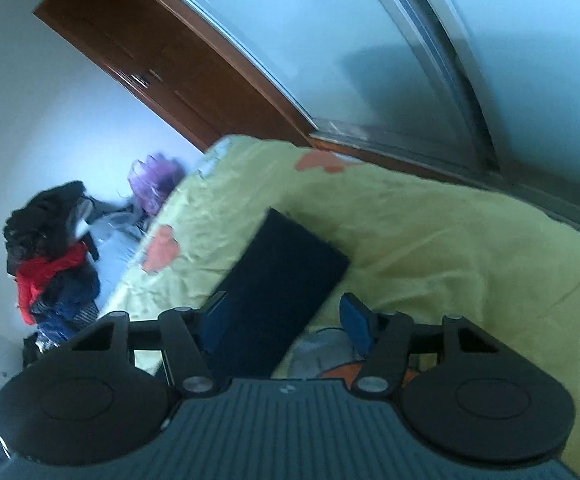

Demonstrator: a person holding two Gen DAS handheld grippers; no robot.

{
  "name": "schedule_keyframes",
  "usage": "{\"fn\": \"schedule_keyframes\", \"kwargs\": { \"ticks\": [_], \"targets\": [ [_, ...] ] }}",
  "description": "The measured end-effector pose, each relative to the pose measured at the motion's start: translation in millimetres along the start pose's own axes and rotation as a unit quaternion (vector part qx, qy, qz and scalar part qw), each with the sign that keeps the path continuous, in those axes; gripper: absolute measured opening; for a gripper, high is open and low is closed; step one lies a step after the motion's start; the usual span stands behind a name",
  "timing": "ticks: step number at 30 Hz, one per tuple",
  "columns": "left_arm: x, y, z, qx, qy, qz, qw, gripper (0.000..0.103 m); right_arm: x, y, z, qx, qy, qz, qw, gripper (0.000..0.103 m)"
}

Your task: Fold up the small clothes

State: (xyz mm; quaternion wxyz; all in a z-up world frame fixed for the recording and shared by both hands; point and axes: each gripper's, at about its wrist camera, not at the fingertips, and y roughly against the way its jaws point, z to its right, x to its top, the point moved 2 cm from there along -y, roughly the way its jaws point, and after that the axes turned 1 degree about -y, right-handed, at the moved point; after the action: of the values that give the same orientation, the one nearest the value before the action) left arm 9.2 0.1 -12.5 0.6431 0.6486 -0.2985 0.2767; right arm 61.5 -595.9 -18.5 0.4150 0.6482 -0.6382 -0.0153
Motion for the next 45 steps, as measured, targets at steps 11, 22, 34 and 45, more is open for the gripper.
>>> {"fn": "schedule_keyframes", "kwargs": {
  "ticks": [11, 22, 34, 45],
  "targets": [
    [0.0, -0.1, 0.4, 0.0, 0.0, 0.0, 1.0, 0.103, 2.4, -18.4, -4.9, -0.014, 0.004, 0.034, 0.999, 0.043],
    [0.1, -0.2, 1.1, 0.0, 0.001, 0.0, 1.0, 0.103, -32.8, 15.7, -73.6, 0.039, 0.097, 0.085, 0.991, 0.017],
    [2.6, -0.1, -0.3, -0.006, 0.006, 0.003, 1.0, 0.103, -256.0, 2.1, -281.2, 0.241, 0.281, -0.106, 0.923, 0.017],
    [2.1, 0.9, -8.2, -0.022, 0.027, 0.011, 0.9993, 0.103, -347.6, -25.6, -313.4, 0.222, 0.317, -0.165, 0.907, 0.017]
  ]
}}
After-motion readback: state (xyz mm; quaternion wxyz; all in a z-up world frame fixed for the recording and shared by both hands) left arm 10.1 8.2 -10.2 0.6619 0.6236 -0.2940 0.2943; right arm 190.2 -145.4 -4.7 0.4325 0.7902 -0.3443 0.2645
